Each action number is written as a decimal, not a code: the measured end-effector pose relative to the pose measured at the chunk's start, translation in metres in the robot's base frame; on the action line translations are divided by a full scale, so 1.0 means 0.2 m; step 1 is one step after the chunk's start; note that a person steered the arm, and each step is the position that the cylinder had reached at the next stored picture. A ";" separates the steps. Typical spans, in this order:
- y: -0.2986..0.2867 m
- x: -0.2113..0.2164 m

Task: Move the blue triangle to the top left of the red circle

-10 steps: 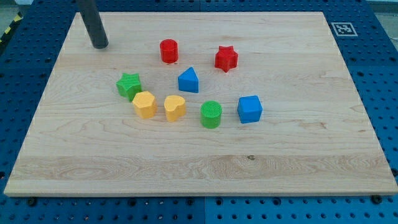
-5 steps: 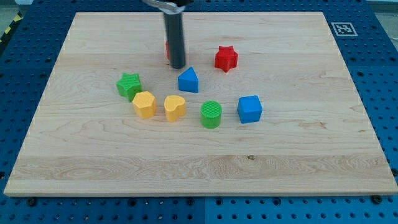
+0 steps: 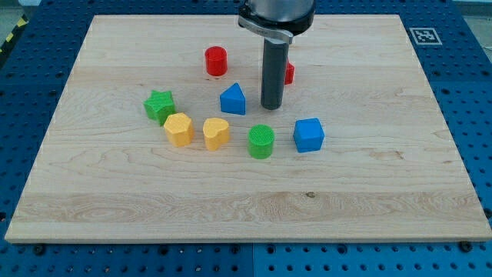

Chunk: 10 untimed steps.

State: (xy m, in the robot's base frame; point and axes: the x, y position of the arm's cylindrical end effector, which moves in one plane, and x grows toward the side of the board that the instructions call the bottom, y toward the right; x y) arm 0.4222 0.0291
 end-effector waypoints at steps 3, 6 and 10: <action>-0.36 -0.03; -0.56 -0.05; -0.78 -0.14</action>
State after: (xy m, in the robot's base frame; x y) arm 0.3950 -0.1263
